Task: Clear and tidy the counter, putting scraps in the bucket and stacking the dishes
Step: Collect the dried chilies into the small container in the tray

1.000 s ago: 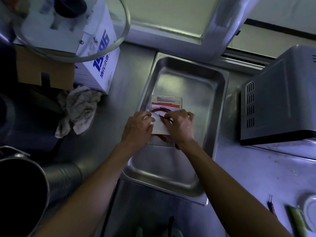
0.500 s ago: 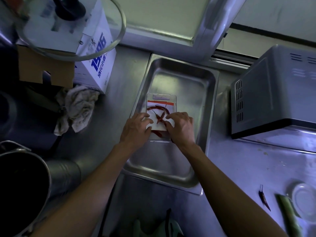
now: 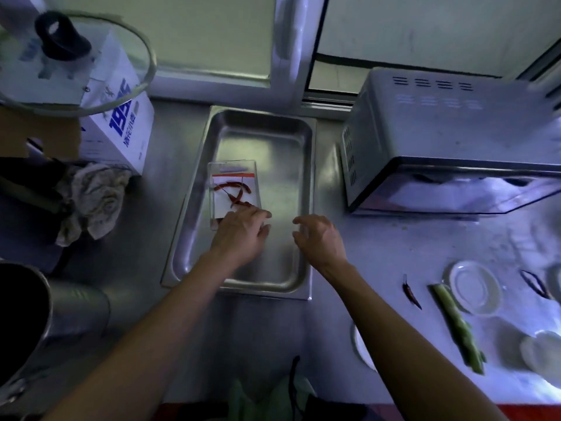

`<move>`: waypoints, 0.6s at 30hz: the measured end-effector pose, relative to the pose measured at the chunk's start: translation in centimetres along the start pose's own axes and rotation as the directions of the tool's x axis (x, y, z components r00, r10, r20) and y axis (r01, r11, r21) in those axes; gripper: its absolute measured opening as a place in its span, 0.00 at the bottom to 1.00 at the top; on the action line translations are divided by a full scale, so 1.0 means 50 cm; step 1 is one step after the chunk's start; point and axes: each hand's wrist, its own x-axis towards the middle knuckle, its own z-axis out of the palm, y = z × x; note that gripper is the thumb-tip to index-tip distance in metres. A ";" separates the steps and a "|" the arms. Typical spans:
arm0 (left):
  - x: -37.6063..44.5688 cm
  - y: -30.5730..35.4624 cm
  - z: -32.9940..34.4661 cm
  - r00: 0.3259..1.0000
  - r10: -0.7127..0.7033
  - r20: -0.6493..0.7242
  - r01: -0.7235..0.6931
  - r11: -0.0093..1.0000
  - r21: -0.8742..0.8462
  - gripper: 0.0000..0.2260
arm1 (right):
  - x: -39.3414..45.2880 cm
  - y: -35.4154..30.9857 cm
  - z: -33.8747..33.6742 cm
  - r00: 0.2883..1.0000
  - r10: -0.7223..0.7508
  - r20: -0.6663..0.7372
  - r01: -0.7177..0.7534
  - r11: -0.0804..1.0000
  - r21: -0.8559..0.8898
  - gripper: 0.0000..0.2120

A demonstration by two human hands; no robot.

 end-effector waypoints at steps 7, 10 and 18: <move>-0.016 0.193 0.073 0.987 0.133 0.092 -0.138 0.989 0.054 0.14 | -0.151 0.163 -0.084 0.993 0.116 -0.002 -0.116 0.993 0.026 0.15; -0.036 0.293 0.121 0.978 0.181 0.101 -0.186 0.981 0.046 0.13 | -0.235 0.249 -0.120 0.985 0.171 -0.022 -0.170 0.985 0.042 0.14; -0.088 0.507 0.254 0.931 0.313 0.189 -0.323 0.946 0.025 0.12 | -0.430 0.439 -0.192 0.942 0.333 -0.035 -0.328 0.939 0.103 0.14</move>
